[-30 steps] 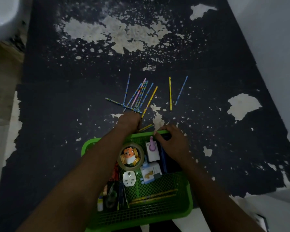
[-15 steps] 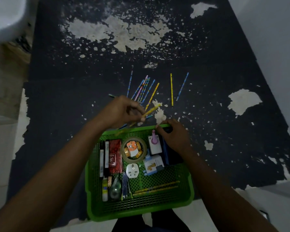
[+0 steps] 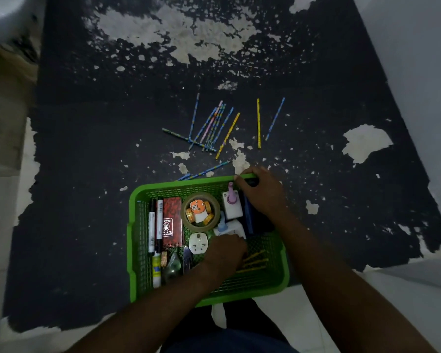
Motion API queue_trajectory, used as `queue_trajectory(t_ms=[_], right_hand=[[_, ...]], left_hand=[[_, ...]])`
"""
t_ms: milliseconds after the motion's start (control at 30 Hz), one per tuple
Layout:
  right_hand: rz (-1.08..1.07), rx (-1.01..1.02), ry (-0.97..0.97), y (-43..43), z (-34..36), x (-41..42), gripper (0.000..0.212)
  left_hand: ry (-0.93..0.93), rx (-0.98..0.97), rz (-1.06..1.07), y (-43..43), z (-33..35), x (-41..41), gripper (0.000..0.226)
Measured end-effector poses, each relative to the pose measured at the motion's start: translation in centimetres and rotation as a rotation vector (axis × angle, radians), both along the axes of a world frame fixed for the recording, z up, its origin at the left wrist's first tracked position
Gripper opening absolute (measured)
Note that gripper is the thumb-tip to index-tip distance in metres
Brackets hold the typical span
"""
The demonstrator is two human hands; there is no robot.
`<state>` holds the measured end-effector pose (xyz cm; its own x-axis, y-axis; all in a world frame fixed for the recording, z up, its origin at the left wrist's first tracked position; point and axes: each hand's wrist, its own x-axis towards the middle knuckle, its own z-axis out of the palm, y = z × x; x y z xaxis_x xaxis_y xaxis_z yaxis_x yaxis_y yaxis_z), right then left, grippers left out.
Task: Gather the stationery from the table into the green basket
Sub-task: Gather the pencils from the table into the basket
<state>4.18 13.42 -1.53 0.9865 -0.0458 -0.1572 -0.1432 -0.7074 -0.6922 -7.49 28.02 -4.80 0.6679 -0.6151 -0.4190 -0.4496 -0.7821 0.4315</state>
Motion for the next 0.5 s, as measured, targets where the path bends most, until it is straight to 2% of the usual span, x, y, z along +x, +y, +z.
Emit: queue_trajectory(t_ms=[100, 233, 333, 433, 500], right_hand=[[-0.006, 0.000, 0.005, 0.1, 0.1, 0.0, 0.025], [-0.008, -0.004, 0.015, 0.0, 0.2, 0.0, 0.025], [-0.002, 0.003, 0.009, 0.0, 0.0, 0.1, 0.025], [-0.006, 0.008, 0.004, -0.1, -0.4, 0.2, 0.025], [-0.004, 0.012, -0.015, -0.1, -0.7, 0.2, 0.024]], left_hand=[[-0.144, 0.061, -0.023, -0.6, 0.1, -0.6, 0.042], [-0.168, 0.048, -0.099, -0.2, 0.4, 0.0, 0.028], [-0.185, -0.125, -0.094, 1.3, 1.8, 1.0, 0.014], [-0.154, -0.311, 0.114, 3.0, 4.4, 3.9, 0.028], [-0.255, -0.363, 0.330, 4.1, 5.9, 6.9, 0.030]])
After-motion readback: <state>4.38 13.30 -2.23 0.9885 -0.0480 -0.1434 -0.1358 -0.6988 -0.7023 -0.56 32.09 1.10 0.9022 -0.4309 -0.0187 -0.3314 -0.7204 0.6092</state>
